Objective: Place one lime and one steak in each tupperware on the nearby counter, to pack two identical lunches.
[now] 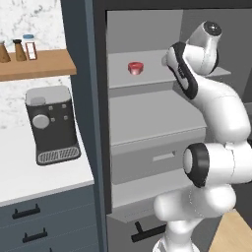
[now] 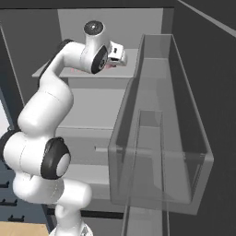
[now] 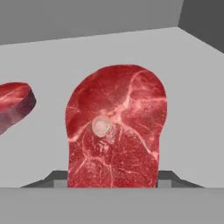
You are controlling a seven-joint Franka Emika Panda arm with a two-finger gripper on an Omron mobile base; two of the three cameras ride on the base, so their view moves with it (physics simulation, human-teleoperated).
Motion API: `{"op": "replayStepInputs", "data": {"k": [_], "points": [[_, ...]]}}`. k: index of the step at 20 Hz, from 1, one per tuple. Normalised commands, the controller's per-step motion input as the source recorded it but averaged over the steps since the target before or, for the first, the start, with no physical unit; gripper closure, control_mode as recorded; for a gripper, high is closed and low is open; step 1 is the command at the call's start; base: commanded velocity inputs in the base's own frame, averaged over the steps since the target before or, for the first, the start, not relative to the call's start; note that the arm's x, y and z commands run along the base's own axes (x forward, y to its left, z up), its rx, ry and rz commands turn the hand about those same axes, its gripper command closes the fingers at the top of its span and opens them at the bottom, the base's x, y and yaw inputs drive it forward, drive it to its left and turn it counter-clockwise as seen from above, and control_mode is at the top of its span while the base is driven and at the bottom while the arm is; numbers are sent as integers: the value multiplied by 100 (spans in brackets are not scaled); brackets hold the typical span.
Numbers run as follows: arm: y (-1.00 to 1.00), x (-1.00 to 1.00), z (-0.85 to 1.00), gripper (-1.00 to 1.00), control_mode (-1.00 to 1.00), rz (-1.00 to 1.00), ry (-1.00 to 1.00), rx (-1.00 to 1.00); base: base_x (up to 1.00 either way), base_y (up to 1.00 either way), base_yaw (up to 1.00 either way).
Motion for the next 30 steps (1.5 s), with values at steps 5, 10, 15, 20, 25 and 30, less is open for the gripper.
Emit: {"op": "replayStepInputs", "data": {"k": [5, 10, 15, 20, 25, 30], "points": [[0, -100, 5, 100, -100, 19, -23, 0, 0, 0, 0], [10, -100, -3, 100, -100, 23, -1, -1, 0, 0, 0], [28, -100, -24, 100, -100, 23, 7, -6, 0, 0, 0], [19, -100, -57, 100, -100, 19, 29, -9, 0, 0, 0], [15, -41, -69, 100, -100, 11, 32, -14, 0, 0, 0], [15, -13, -33, 100, 100, 7, 19, -7, -25, 11, 6]]}}
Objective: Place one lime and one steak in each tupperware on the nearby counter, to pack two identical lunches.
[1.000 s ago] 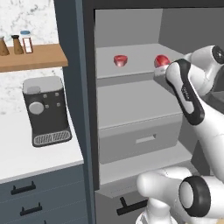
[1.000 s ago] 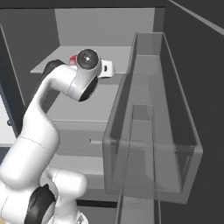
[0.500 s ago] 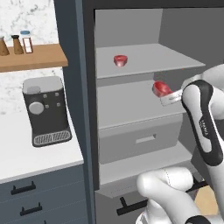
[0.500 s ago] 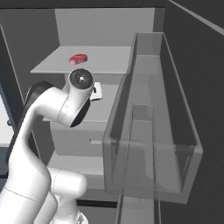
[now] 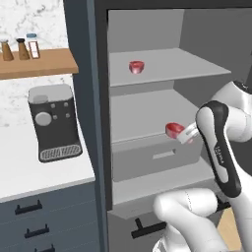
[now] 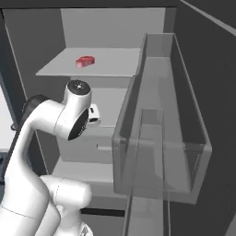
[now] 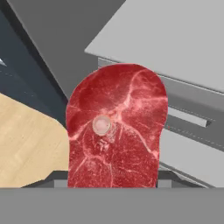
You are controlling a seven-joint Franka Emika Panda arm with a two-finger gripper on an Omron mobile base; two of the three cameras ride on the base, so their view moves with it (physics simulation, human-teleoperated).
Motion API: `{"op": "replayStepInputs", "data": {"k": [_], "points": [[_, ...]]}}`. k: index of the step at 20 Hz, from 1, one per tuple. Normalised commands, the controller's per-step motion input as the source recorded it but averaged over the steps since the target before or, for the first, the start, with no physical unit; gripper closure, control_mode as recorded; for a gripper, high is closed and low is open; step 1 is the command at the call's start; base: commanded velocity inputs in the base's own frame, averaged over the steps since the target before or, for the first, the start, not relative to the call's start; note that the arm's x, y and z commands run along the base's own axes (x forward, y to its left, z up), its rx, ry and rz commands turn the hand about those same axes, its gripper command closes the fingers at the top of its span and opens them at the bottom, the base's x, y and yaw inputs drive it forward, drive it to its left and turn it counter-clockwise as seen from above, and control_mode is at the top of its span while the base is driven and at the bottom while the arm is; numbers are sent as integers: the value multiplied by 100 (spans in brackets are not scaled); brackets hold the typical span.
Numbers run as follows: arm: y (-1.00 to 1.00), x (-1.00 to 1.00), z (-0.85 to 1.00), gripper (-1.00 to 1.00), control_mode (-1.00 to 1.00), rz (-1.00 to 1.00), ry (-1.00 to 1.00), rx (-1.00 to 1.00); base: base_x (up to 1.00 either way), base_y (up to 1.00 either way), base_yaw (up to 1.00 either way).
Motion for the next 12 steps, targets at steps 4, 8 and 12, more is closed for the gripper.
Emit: {"op": "replayStepInputs", "data": {"k": [4, 8, 12], "points": [[0, 0, 0, 100, 100, 0, 0, 0, -92, 64, 22], [0, 0, 0, 100, 100, 0, 0, 0, -72, 100, 45], [0, 0, 0, 100, 100, 0, 0, 0, -22, 100, 44]]}}
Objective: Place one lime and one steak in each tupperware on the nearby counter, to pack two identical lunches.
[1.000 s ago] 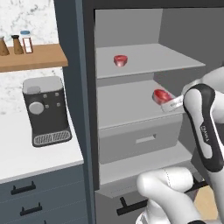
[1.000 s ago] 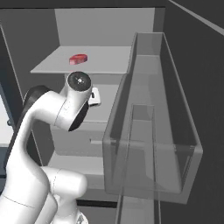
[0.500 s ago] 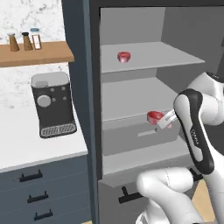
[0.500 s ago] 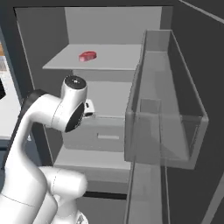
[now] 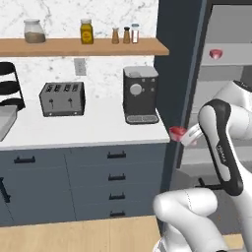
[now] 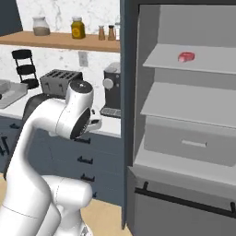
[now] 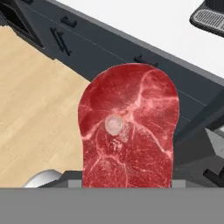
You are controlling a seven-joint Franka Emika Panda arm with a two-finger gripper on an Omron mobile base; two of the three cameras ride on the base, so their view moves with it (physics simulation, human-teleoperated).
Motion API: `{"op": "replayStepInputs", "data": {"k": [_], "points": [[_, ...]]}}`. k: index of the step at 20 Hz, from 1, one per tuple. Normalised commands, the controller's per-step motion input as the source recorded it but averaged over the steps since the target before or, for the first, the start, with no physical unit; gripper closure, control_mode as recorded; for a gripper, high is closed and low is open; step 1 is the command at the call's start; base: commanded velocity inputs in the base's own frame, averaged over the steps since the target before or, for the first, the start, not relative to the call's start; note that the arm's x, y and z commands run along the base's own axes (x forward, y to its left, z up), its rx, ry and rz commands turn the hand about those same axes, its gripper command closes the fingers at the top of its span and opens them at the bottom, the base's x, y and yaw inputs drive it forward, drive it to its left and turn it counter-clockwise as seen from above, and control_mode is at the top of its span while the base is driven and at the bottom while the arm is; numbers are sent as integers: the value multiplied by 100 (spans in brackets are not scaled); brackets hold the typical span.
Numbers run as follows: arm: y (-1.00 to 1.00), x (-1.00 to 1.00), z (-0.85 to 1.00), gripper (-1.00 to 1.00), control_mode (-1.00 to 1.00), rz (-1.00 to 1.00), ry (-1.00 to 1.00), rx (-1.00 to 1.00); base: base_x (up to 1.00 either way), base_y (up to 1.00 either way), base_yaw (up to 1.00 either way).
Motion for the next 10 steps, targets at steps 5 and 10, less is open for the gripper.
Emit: {"op": "replayStepInputs", "data": {"k": [5, 10], "points": [[0, 0, 0, 100, 100, 0, 0, 0, 11, 100, 29], [0, 0, 0, 100, 100, 0, 0, 0, 84, 100, 8]]}}
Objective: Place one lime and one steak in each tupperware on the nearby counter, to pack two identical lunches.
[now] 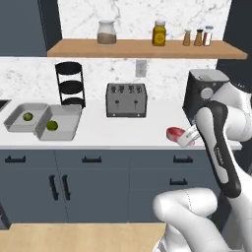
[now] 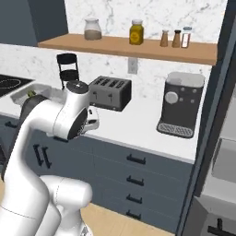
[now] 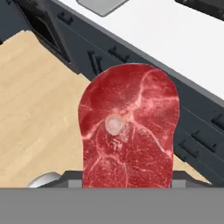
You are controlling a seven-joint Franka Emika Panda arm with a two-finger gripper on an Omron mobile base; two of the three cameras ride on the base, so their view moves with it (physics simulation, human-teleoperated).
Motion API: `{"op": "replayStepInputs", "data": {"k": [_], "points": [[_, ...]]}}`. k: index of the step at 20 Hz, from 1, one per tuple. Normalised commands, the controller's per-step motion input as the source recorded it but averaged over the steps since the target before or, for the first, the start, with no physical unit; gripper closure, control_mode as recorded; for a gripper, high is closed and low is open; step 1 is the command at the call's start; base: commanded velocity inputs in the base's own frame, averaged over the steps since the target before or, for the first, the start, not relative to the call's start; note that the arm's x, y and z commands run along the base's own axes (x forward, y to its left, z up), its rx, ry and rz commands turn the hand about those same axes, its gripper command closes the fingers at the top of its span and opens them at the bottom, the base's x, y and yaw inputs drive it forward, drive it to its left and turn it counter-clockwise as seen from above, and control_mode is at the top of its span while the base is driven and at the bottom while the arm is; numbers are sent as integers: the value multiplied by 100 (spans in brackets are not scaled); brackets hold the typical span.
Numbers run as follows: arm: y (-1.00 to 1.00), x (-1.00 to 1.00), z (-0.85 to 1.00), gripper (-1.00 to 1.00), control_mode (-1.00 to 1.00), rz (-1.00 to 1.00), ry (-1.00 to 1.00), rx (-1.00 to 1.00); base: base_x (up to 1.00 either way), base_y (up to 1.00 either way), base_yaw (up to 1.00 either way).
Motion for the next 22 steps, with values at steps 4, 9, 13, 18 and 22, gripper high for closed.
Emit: {"op": "replayStepInputs", "data": {"k": [4, 9, 13, 18, 22], "points": [[0, 0, 0, 100, 100, 0, 0, 0, 100, 100, 0], [0, 0, 0, 100, 100, 0, 0, 0, 82, 100, 0], [0, 0, 0, 100, 100, 0, 0, 0, 66, 100, -9], [0, 0, 0, 100, 100, 0, 0, 0, 53, 94, -31], [-1, 14, -14, 100, -100, -5, 3, -2, 37, 20, -25]]}}
